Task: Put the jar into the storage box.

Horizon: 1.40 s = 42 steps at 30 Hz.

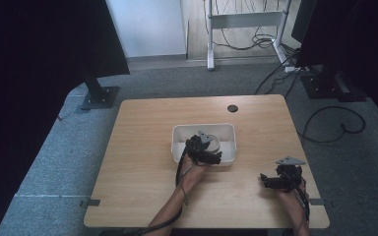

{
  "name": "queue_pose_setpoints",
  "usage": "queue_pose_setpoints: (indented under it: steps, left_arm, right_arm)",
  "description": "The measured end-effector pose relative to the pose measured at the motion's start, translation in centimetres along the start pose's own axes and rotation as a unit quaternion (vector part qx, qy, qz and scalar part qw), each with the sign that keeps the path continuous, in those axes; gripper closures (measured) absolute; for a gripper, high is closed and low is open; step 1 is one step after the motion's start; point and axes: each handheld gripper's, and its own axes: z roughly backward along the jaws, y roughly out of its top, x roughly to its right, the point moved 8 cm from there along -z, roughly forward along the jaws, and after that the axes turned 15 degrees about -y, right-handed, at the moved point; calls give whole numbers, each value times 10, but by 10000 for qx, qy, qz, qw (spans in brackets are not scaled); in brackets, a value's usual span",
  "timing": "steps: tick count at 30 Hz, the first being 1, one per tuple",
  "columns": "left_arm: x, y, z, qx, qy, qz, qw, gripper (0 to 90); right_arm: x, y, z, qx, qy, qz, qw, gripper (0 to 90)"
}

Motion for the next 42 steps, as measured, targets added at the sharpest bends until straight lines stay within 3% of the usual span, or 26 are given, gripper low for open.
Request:
queue_pose_setpoints:
  steps: [42]
  left_arm:
    - [13,-3,36,121,-235,-241,9994,38]
  right_arm:
    - [0,0,0,2,-4,4,10000,15]
